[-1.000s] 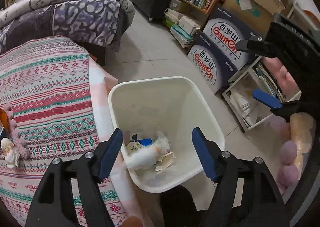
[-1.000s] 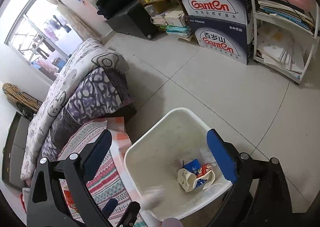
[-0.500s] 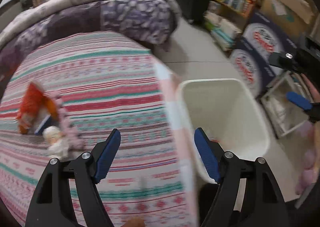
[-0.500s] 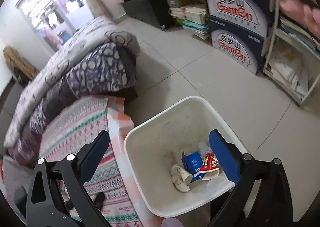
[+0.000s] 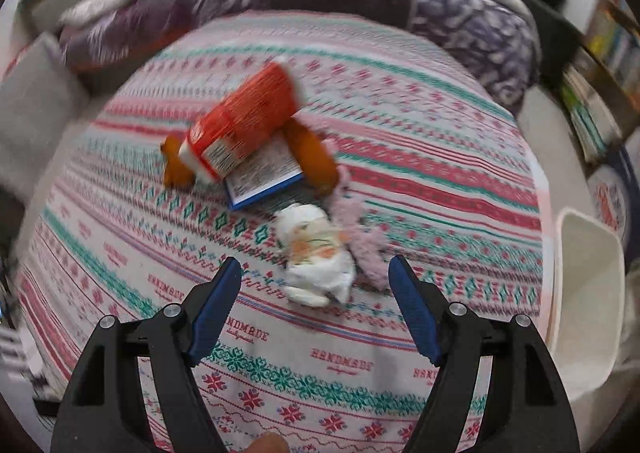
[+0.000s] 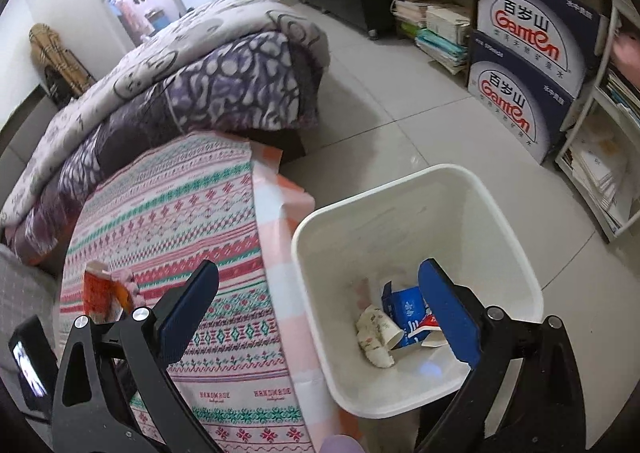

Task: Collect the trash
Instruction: 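Grasp the white plastic bag with the left gripper while the right grasps the red can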

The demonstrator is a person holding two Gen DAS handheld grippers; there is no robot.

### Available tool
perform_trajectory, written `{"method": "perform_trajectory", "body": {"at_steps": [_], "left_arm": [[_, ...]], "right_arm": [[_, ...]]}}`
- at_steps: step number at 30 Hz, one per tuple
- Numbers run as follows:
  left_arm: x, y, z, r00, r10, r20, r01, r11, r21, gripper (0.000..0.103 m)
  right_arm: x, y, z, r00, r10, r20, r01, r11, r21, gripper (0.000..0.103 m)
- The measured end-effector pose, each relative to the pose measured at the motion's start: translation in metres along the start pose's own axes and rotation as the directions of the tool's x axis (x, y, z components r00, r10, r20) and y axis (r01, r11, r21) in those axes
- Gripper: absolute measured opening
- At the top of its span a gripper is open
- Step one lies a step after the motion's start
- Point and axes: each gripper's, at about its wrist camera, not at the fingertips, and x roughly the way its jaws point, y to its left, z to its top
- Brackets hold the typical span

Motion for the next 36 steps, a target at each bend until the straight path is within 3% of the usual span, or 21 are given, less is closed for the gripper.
{"method": "perform_trajectory", "body": {"at_steps": [6, 9, 11, 16, 22, 25, 28, 30, 36], "left_arm": [[0.015, 0.008, 0.006, 0.998, -0.042, -0.043, 0.040, 0.998, -0.041, 0.063], [0.027, 0.012, 0.005, 0.993, -0.076, -0.089, 0.070, 0.996, -0.063, 0.045], [0.030, 0.018, 0.005, 0.986, -0.138, -0.098, 0.131, 0.989, -0.073, 0.033], [0.015, 0.034, 0.002, 0.978, -0.186, -0.090, 0.181, 0.982, -0.058, 0.029], [-0.028, 0.087, 0.014, 0.992, -0.130, -0.008, 0.128, 0.984, -0.122, 0.029], [-0.064, 0.119, 0.027, 0.995, -0.038, 0.097, 0.050, 0.991, -0.121, 0.030], [-0.088, 0.144, 0.041, 0.986, -0.001, 0.165, 0.023, 0.991, -0.131, 0.030], [-0.103, 0.165, 0.048, 0.979, 0.004, 0.204, 0.032, 0.984, -0.174, 0.030], [-0.103, 0.213, 0.056, 0.985, -0.014, 0.172, 0.062, 0.959, -0.276, 0.030]], "right_arm": [[0.008, 0.013, -0.004, 0.999, 0.015, -0.029, -0.015, 1.000, -0.009, 0.096], [0.011, 0.021, -0.007, 0.999, 0.020, -0.036, -0.020, 1.000, -0.017, 0.096], [0.014, 0.028, -0.009, 0.999, 0.025, -0.045, -0.026, 0.999, -0.029, 0.096], [0.022, 0.044, -0.014, 0.996, 0.046, -0.075, -0.050, 0.998, -0.049, 0.096], [0.032, 0.071, -0.024, 0.990, 0.081, -0.116, -0.089, 0.994, -0.068, 0.096], [0.040, 0.095, -0.032, 0.972, 0.143, -0.184, -0.152, 0.988, -0.034, 0.096], [0.047, 0.135, -0.043, 0.939, 0.234, -0.254, -0.237, 0.971, 0.019, 0.096], [0.053, 0.164, -0.049, 0.930, 0.250, -0.269, -0.249, 0.968, 0.039, 0.096], [0.069, 0.238, -0.060, 0.966, 0.161, -0.201, -0.160, 0.987, 0.022, 0.095]]}}
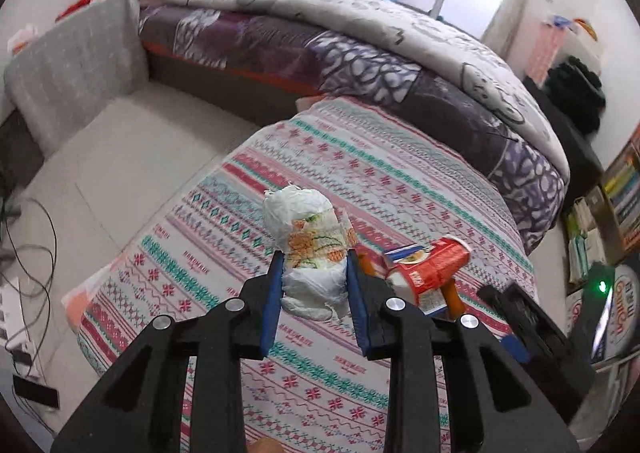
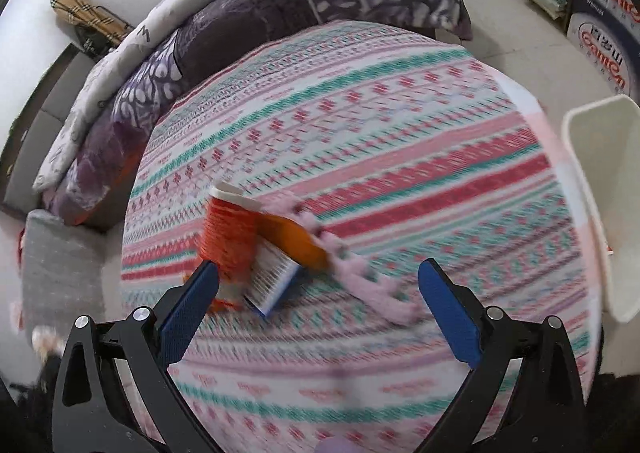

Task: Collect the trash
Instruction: 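Grasp the white plastic bag with the left gripper while the right grasps the red can, then carry the red can with the right gripper while the left carries the bag toward the bin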

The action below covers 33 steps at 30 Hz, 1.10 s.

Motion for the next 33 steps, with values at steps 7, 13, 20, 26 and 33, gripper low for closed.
{"method": "perform_trajectory", "body": {"at_steps": [7, 13, 20, 26, 33], "left_arm": [[0.009, 0.026, 0.001, 0.999, 0.005, -0.041, -0.007, 0.999, -0.044, 0.030], [0.012, 0.028, 0.001, 0.998, -0.004, -0.057, 0.001, 0.999, -0.053, 0.030], [0.014, 0.019, -0.002, 0.999, 0.016, -0.046, -0.017, 1.000, -0.023, 0.030], [0.005, 0.007, -0.004, 1.000, 0.022, 0.010, -0.022, 1.000, -0.010, 0.030], [0.004, -0.015, -0.015, 0.999, 0.020, 0.035, -0.021, 0.999, 0.040, 0.030]], "right_arm": [[0.031, 0.040, 0.003, 0.999, -0.018, -0.027, 0.018, 1.000, 0.008, 0.085], [0.060, 0.057, -0.005, 0.992, 0.036, -0.118, -0.041, 0.998, -0.037, 0.041], [0.030, 0.058, -0.009, 0.994, 0.103, -0.038, -0.108, 0.979, -0.175, 0.035], [-0.013, 0.042, -0.008, 0.989, 0.148, 0.020, -0.138, 0.959, -0.247, 0.035], [-0.054, 0.017, -0.005, 0.982, 0.159, 0.101, -0.120, 0.942, -0.313, 0.035]]}}
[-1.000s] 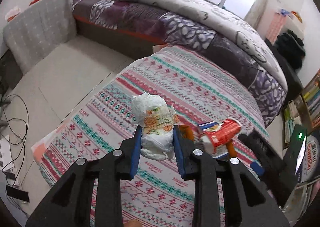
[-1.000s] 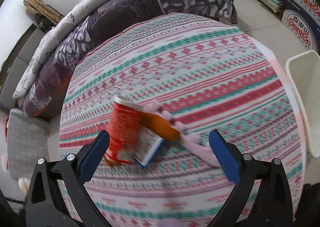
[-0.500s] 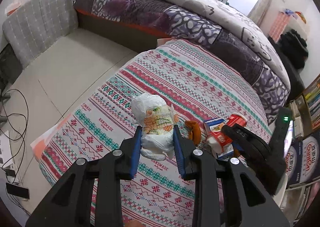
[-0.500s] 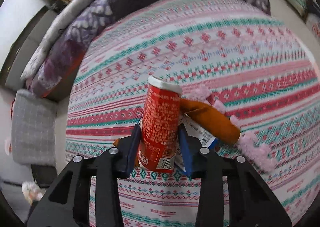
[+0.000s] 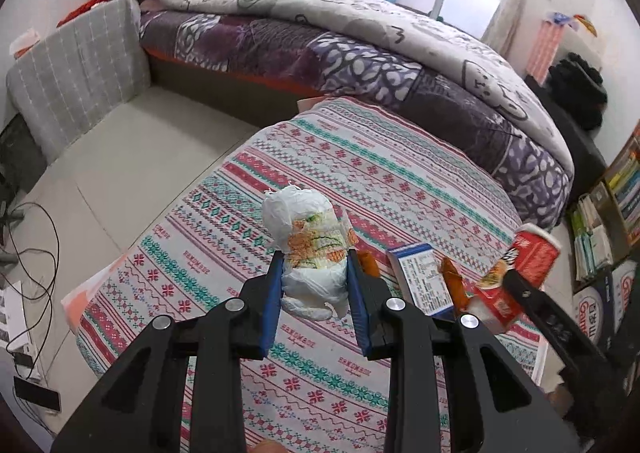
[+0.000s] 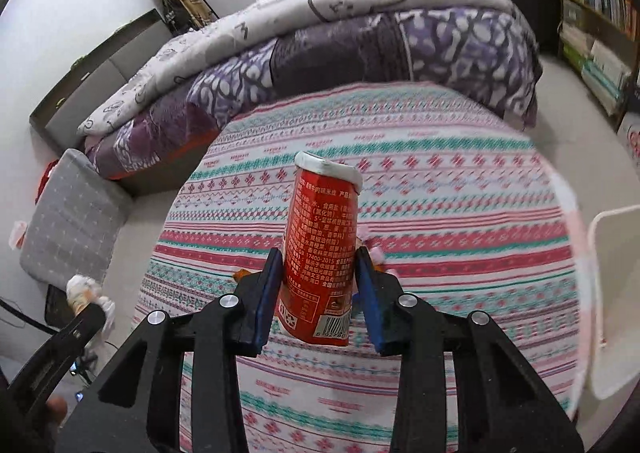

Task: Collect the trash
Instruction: 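Carry the red can with the right gripper while the left carries the bag toward the bin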

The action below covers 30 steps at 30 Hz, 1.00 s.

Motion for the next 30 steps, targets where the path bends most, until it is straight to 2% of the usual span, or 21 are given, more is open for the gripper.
{"method": "perform_trajectory", "body": {"at_steps": [15, 30], "left_arm": [[0.010, -0.068, -0.036, 1.000, -0.022, -0.016, 0.024, 0.986, 0.166, 0.030], [0.015, -0.136, -0.075, 0.998, -0.064, -0.023, 0.068, 0.948, 0.310, 0.030]], "right_arm": [[-0.042, -0.076, -0.021, 0.993, -0.114, 0.037, 0.115, 0.993, -0.019, 0.036], [-0.062, -0.149, -0.027, 0.985, -0.164, 0.048, 0.158, 0.982, 0.101, 0.036]]}}
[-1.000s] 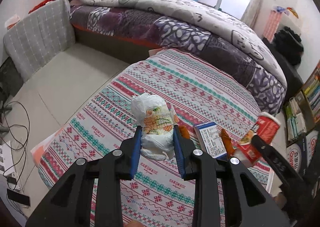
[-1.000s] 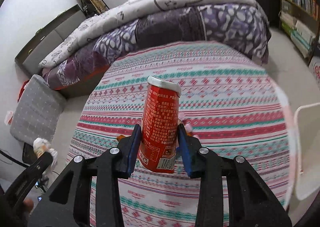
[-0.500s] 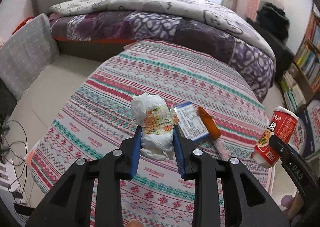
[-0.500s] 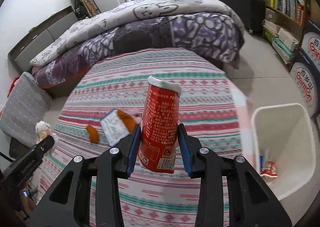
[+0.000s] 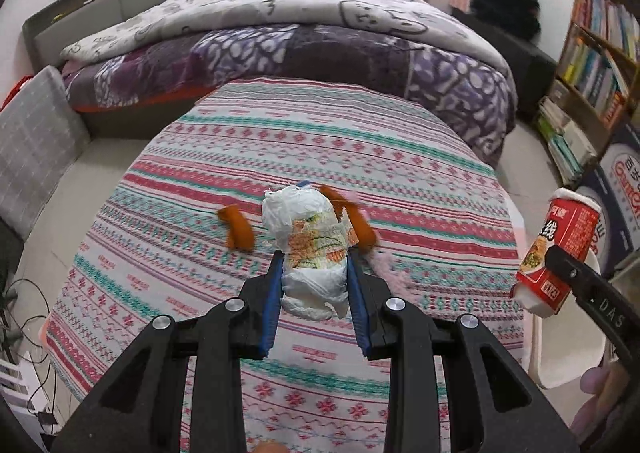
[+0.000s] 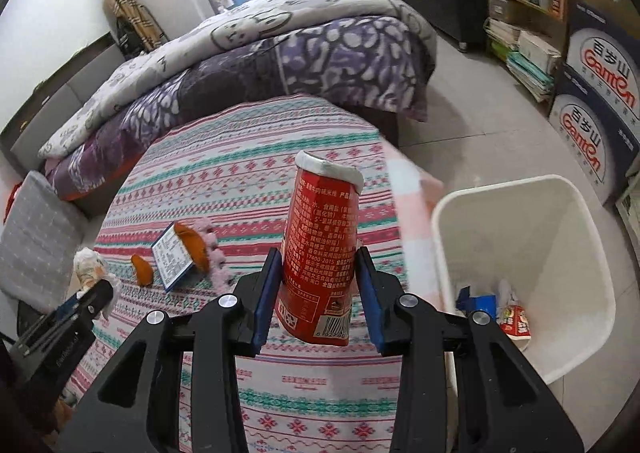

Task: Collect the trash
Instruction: 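Carry the red can with the right gripper while the left carries the bag toward the bin, then open the right gripper over the bin while the left drops the white bag in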

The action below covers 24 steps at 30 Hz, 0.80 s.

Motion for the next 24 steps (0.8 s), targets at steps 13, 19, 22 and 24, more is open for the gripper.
{"method": "perform_trajectory", "body": {"at_steps": [13, 19, 22, 24], "left_arm": [[0.011, -0.056, -0.009, 0.999, -0.049, -0.020, 0.051, 0.995, 0.085, 0.030], [0.013, -0.086, -0.016, 0.995, -0.097, -0.028, 0.100, 0.985, 0.140, 0.030], [0.014, -0.102, -0.020, 0.992, -0.124, -0.037, 0.128, 0.978, 0.162, 0.030], [0.016, -0.113, -0.024, 0.988, -0.145, -0.052, 0.152, 0.973, 0.175, 0.030]], "right_arm": [[-0.019, -0.079, 0.014, 0.998, -0.068, 0.015, 0.064, 0.980, 0.186, 0.038], [-0.025, -0.117, 0.016, 0.993, -0.120, 0.004, 0.114, 0.950, 0.290, 0.047], [-0.031, -0.132, 0.017, 0.987, -0.159, 0.008, 0.148, 0.934, 0.326, 0.063], [-0.035, -0.140, 0.017, 0.982, -0.186, 0.015, 0.170, 0.924, 0.342, 0.069]]}}
